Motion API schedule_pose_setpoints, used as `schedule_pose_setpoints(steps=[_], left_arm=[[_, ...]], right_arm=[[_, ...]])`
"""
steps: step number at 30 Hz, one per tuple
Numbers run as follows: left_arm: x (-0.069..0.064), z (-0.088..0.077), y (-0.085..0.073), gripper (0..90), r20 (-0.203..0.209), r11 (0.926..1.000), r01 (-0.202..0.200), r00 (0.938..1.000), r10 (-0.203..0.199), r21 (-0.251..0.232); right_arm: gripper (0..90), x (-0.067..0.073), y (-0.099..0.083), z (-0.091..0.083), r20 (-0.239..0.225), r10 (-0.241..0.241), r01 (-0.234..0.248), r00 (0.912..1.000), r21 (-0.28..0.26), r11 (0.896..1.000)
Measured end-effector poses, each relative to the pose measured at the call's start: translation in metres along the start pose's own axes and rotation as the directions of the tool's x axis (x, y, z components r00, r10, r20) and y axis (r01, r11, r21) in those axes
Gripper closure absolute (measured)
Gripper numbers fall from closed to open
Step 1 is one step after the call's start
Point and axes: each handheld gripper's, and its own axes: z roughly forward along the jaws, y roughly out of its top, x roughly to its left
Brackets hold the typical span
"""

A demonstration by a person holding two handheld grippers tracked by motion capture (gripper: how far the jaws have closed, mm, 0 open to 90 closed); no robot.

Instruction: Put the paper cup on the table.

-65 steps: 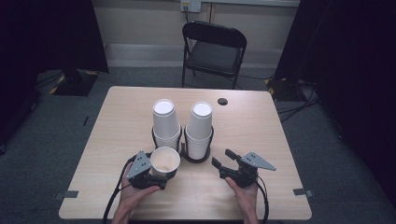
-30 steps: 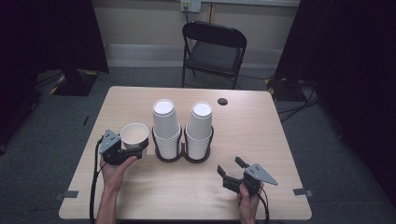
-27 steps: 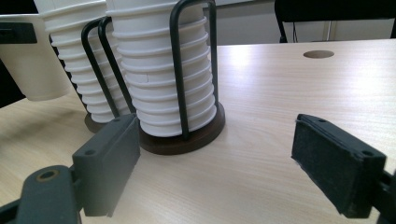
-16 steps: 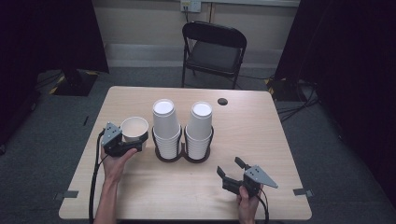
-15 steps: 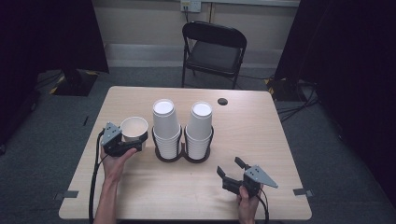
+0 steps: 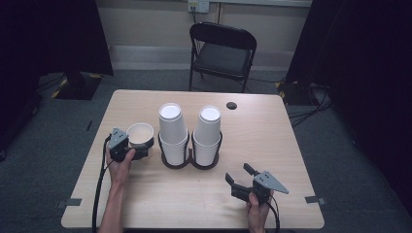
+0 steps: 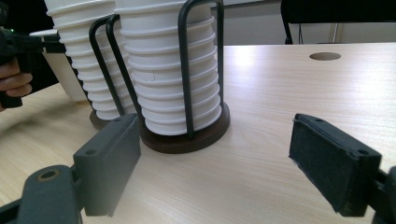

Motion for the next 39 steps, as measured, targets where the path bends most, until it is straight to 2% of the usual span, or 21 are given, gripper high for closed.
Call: schedule_pose_setpoints(steps=[2, 3, 11, 15, 18, 20, 22, 24, 30, 34, 39], left_arm=[[0.0, 0.001, -0.002, 8.9, 0.002, 0.9999, 0.01, 0.9999, -0.01, 0.005], [0.0, 0.002, -0.003, 8.9, -0.012, 0.9998, -0.001, 0.9999, 0.002, 0.02], [0.0, 0.005, -0.007, 9.8, -0.023, 0.9984, -0.018, 0.9995, 0.019, 0.053], [0.0, 0.007, -0.011, 12.2, -0.029, 0.9959, -0.023, 0.9993, 0.025, 0.088], [-0.001, 0.008, -0.011, 12.9, -0.044, 0.9925, -0.04, 0.998, 0.045, 0.116], [-0.001, 0.008, -0.012, 13.3, -0.047, 0.9925, -0.027, 0.9983, 0.033, 0.119], [0.0, 0.01, -0.014, 13.9, -0.051, 0.9882, -0.017, 0.9984, 0.025, 0.152], [0.001, 0.01, -0.017, 15.4, -0.066, 0.979, -0.034, 0.9966, 0.048, 0.201], [0.0, 0.009, -0.021, 15.5, -0.066, 0.9809, -0.02, 0.9973, 0.033, 0.193], [0.0, 0.007, -0.025, 15.5, -0.074, 0.977, -0.018, 0.9967, 0.034, 0.212], [-0.002, 0.003, -0.024, 15.5, -0.07, 0.9787, -0.017, 0.9971, 0.032, 0.204]], right_arm=[[15.8, 0.0, 0.0, 0.0, 0.002, 0.001, -0.001, 1.0, 0.0, 1.0], [15.4, 0.0, 0.0, 0.0, 0.008, 0.009, -0.009, 0.9999, 0.001, 1.0], [15.8, 0.001, 0.0, 0.001, 0.005, -0.004, 0.004, 1.0, 0.008, 1.0], [15.8, 0.001, 0.001, 0.002, 0.002, -0.008, 0.008, 1.0, 0.018, 1.0], [15.8, 0.001, 0.001, 0.002, 0.002, -0.009, 0.009, 1.0, 0.018, 1.0], [15.8, 0.001, 0.001, 0.002, 0.001, -0.013, 0.013, 0.9999, 0.017, 1.0], [15.9, 0.001, 0.001, 0.002, -0.001, -0.013, 0.013, 0.9999, 0.017, 1.0], [15.9, 0.001, 0.001, 0.002, -0.003, -0.014, 0.014, 0.9999, 0.016, 1.0], [16.0, 0.001, 0.001, 0.002, -0.004, -0.012, 0.012, 0.9999, 0.019, 1.0], [16.3, 0.001, 0.001, 0.002, -0.005, -0.016, 0.016, 0.9999, 0.021, 1.0], [16.3, 0.001, 0.001, 0.003, -0.003, -0.019, 0.019, 0.9998, 0.026, 0.999]])
